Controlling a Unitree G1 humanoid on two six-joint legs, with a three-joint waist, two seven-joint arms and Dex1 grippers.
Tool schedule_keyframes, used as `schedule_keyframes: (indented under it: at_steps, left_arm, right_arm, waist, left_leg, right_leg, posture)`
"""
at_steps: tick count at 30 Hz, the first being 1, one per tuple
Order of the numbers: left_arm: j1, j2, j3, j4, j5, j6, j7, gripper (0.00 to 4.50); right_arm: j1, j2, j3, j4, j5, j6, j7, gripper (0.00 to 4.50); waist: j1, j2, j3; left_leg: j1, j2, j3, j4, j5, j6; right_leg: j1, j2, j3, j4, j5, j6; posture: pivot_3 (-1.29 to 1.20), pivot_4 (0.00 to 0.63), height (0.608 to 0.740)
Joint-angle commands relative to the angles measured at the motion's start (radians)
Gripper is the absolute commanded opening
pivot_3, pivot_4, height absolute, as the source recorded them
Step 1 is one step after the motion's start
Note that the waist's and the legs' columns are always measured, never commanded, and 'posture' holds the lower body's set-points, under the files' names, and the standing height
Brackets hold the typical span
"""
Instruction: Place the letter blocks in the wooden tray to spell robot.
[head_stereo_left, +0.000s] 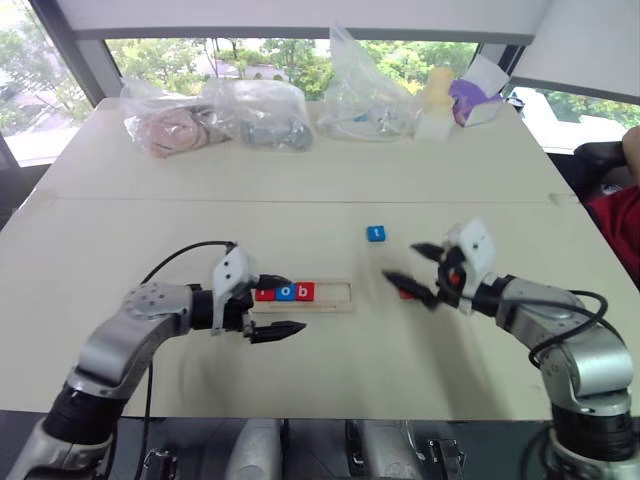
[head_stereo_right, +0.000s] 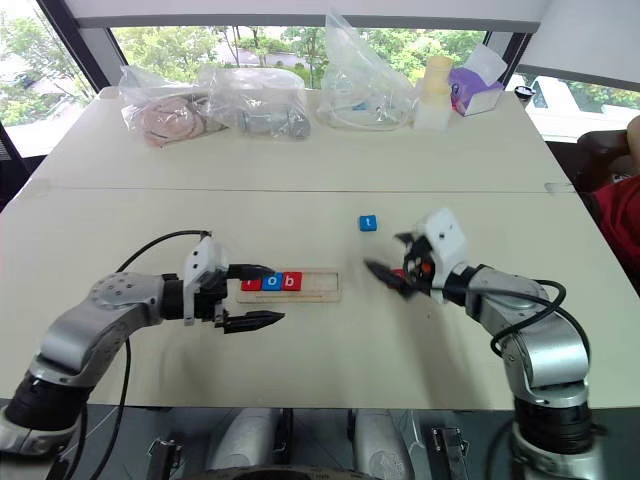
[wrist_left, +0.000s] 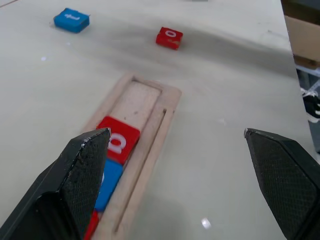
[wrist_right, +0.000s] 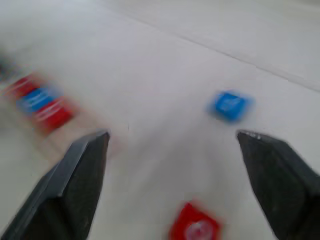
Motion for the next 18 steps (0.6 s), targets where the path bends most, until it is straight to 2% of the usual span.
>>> schedule_keyframes:
  at_steps: [1,5,11,13,16,18]
  left_arm:
    - [0.037,0.048,0.06,-0.062,-0.037,-0.011,-0.04,4.5]
    - [0.089,0.118,0.053,-0.117,-0.008,-0.027,-0.066,4.5]
    - [0.103,0.1,0.065,-0.161,-0.025,0.002,-0.008,4.5]
    - [0.105,0.099,0.054,-0.165,-0.014,0.001,0.002,4.5]
    - [0.106,0.109,0.053,-0.177,-0.012,0.009,0.01,4.5]
    - [0.104,0.118,0.069,-0.188,-0.028,0.027,0.013,4.5]
  right_arm:
    - [-0.054,-0.073,0.066,0.246,-0.068,-0.331,0.197,4.16]
    - [-0.173,-0.079,0.136,0.511,-0.127,-0.538,0.284,4.16]
    - [-0.317,-0.047,0.22,0.788,-0.213,-0.774,0.344,4.16]
    - [-0.353,-0.031,0.234,0.861,-0.213,-0.801,0.375,4.16]
    - [-0.366,-0.028,0.249,0.923,-0.202,-0.823,0.453,3.31]
    - [-0.367,-0.029,0.251,0.935,-0.198,-0.826,0.476,2.17]
  waist:
    - [-0.005,0.0,0.0]
    - [-0.012,0.0,0.001]
    - [-0.001,0.0,0.001]
    - [0.001,0.0,0.001]
    - [0.002,0.0,0.001]
    - [0.002,0.0,0.001]
  left_leg:
    - [0.0,0.0,0.002,0.001,0.0,0.0]
    - [0.001,0.001,0.003,0.003,0.0,0.0]
    - [0.001,0.001,0.002,0.003,0.0,0.0]
    - [0.001,0.001,0.002,0.003,0.0,0.0]
    - [0.001,0.001,0.002,0.003,0.0,0.0]
    - [0.002,0.001,0.001,0.003,0.0,0.0]
  right_leg:
    - [0.0,0.0,0.001,0.0,0.0,0.0]
    - [0.001,0.0,0.002,0.001,-0.001,-0.004]
    - [0.001,0.0,0.002,0.001,0.001,0.0]
    - [0.001,-0.001,0.002,0.001,0.001,0.0]
    - [0.001,-0.001,0.002,0.001,0.001,-0.001]
    - [0.003,-0.001,0.002,0.001,0.001,-0.001]
  posture:
    - [0.0,0.15,0.735]
    - [0.0,0.15,0.735]
    - [0.0,0.15,0.735]
    - [0.0,0.15,0.735]
    - [0.0,0.15,0.735]
    - [0.0,0.15,0.735]
